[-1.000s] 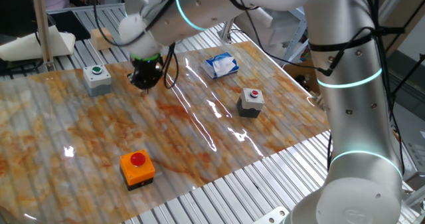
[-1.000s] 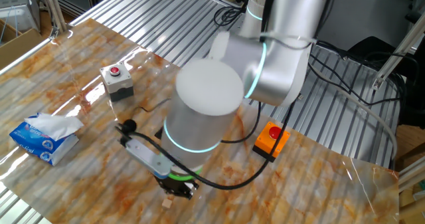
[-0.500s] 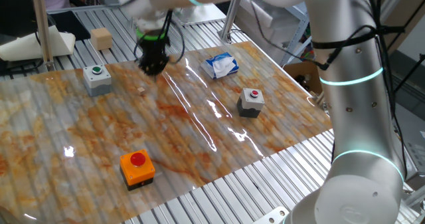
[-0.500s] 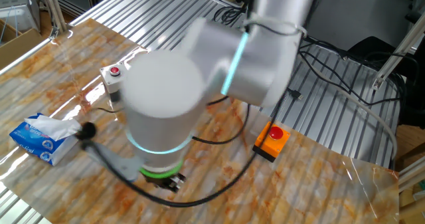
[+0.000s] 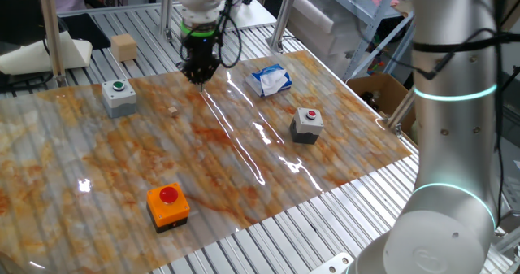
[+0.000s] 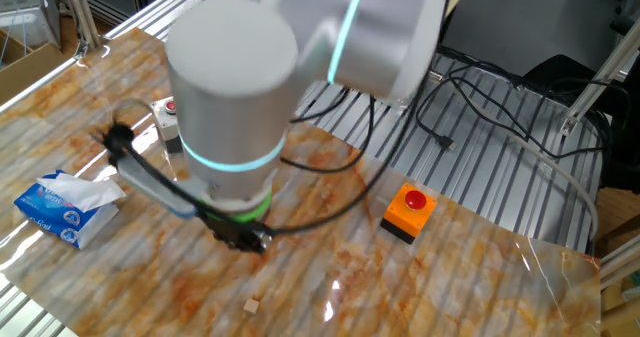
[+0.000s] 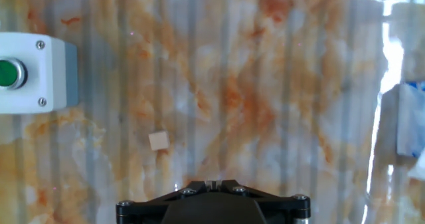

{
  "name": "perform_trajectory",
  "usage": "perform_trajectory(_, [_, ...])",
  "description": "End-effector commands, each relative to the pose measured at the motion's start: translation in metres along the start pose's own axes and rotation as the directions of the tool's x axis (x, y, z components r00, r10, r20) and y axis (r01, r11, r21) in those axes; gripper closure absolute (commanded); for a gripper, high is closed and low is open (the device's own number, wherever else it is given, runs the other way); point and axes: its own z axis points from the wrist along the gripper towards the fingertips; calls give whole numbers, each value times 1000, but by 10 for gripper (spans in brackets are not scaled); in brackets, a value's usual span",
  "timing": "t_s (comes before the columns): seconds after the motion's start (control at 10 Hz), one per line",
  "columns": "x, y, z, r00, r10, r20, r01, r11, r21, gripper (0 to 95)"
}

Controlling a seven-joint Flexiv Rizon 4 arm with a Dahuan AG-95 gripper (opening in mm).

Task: Use the gripper to push the small block from left to right

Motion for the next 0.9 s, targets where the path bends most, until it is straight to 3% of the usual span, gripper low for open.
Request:
perform_trajectory(0.1, [5, -6, -17, 1000, 2, -5, -2, 1000, -20, 950])
perform_trajectory(0.3, [12, -11, -30, 997, 69, -15, -70, 992, -102, 950])
perform_trajectory(0.4, [12, -11, -30, 997, 76, -17, -78, 991, -107, 950])
perform_trajectory(0.5, [12, -11, -30, 997, 72, -16, -73, 992, -104, 760])
perform_trajectory(0.8, [12, -11, -30, 995, 93, -16, -95, 990, -104, 760])
perform_trajectory(0.9, [12, -11, -30, 994, 111, -19, -112, 988, -106, 570])
